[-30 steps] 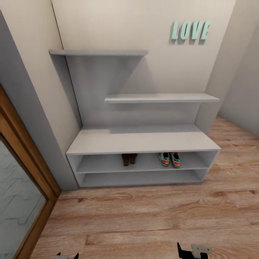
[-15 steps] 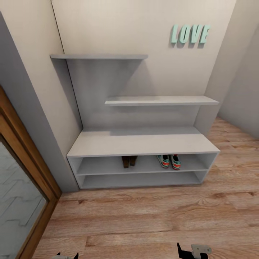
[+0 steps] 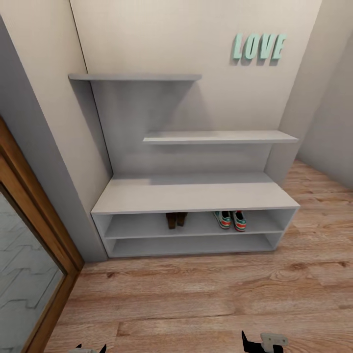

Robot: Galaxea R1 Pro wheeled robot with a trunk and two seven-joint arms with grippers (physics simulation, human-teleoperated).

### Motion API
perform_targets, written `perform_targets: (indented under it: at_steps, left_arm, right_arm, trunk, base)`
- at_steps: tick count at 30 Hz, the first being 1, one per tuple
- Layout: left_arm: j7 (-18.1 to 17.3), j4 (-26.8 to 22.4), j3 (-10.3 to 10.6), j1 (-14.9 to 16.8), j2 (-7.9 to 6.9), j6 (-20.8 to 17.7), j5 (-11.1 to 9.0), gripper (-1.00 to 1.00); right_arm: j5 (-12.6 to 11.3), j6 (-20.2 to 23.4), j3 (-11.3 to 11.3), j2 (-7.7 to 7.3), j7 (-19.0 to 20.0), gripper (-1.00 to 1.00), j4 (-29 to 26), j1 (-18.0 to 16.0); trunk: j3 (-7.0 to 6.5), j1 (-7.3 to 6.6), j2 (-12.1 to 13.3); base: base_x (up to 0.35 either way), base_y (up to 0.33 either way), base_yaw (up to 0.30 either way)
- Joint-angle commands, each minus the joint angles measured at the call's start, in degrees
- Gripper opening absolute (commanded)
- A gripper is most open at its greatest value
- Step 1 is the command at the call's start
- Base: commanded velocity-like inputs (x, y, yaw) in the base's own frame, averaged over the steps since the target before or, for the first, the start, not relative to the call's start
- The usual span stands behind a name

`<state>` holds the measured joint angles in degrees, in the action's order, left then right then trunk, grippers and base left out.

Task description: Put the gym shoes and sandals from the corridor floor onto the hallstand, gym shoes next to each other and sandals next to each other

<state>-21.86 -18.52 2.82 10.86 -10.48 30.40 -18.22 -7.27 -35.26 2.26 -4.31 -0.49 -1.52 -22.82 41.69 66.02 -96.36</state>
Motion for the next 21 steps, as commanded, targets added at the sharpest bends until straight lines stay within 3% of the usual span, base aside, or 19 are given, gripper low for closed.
perform_targets:
  at_steps: [1,21]
  left_arm:
    - [-0.3,0.1,0.3,0.0,-0.03,0.1,-0.6,1.0]
    - [-0.2,0.1,0.2,0.0,0.19,0.1,-0.6,1.0]
  right_arm:
    - [-0.4,-0.2,0.3,0.0,0.0,1.0,0.0,0.0]
    - [-0.4,-0.2,0.3,0.0,0.0,1.0,0.0,0.0]
  trunk:
    - [0.05,-0.01,0.0]
    - [0.05,-0.01,0.0]
  base:
    - [0.0,0.0,0.0]
    - [0.0,0.0,0.0]
